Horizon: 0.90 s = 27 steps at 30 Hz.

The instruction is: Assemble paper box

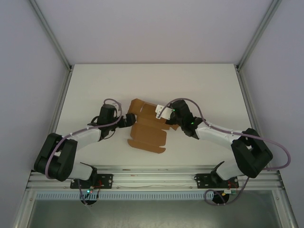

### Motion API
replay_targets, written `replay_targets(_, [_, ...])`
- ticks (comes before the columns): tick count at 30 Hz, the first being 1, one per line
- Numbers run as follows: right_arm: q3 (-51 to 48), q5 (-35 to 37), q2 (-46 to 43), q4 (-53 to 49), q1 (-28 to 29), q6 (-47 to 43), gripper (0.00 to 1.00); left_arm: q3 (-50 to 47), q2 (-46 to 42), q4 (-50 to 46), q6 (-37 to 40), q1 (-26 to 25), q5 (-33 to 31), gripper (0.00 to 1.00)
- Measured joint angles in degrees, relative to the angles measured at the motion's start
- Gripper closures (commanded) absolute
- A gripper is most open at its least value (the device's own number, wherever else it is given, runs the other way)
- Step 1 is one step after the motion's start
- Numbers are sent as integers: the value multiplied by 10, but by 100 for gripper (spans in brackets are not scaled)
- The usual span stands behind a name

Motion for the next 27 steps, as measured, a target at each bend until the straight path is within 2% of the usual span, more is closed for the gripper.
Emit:
replay_targets(5, [0, -17, -3, -2, 0, 7, 100, 3, 35, 18, 7, -23, 1, 1])
replay_targets(11, [0, -24, -5, -4, 0, 10, 100, 49, 90, -7, 25, -75, -64, 4])
replay_targets(17, [0, -20, -5, -4, 0, -1, 100, 56, 98, -10, 25, -87, -106, 2])
replay_targets(21, [0, 13, -4, -4, 2, -30, 100, 56, 74, -18, 25, -87, -107, 0])
replay_targets(27, [14, 84, 16, -2, 17, -101, 100, 53, -35, -45, 26, -89, -115, 0])
